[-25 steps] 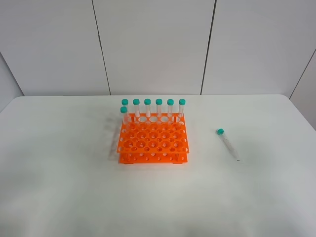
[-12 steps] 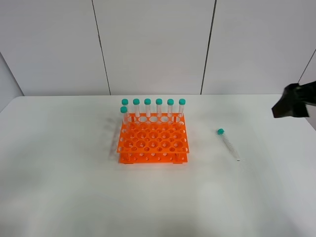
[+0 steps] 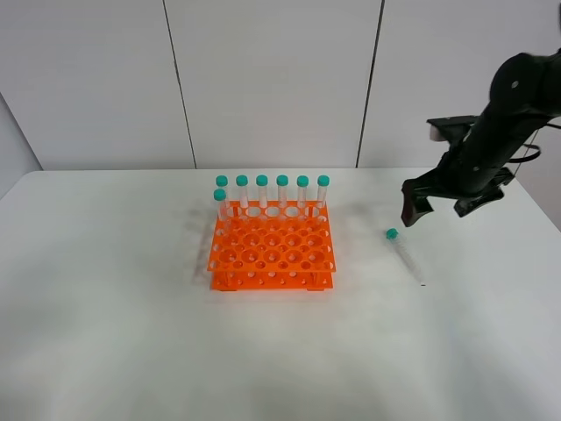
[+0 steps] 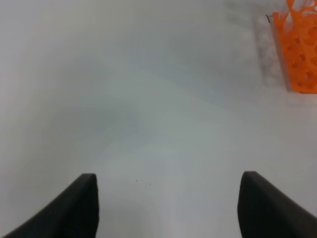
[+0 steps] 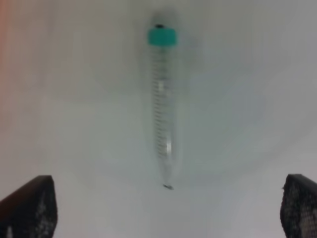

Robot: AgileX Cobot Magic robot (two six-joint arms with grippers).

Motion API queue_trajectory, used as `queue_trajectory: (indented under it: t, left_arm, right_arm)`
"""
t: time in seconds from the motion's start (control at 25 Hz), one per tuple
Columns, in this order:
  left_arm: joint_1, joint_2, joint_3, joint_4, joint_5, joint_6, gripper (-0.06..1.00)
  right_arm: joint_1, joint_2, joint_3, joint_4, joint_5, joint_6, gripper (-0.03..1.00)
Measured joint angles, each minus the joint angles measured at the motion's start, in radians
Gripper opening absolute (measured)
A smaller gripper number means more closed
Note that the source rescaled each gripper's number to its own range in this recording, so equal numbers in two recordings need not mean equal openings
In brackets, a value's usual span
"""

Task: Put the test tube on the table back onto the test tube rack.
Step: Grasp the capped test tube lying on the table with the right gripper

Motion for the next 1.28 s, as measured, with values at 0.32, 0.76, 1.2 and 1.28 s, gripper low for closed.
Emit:
queue_trajectory:
  t: [0.32,0.76,1.2,1.28]
  left_arm:
    - [0.0,0.0,0.0,0.0,0.0,0.0,0.89]
    - [0.0,0.0,0.0,0.0,0.0,0.0,0.89]
    - [0.0,0.0,0.0,0.0,0.0,0.0,0.89]
    - [0.0,0.0,0.0,0.0,0.0,0.0,0.89]
  right_arm:
    - [0.013,0.103,0.0,-0.041,-0.04,0.035,1.0]
    - [0.008,0.105,0.0,-0.067,-0.116,0.042,1.0]
    - [0.008,0.185,-0.001,-0.067,-0.121,0.051,1.0]
    - [0.008,0.2,-0.001,-0.067,-0.125,0.051,1.0]
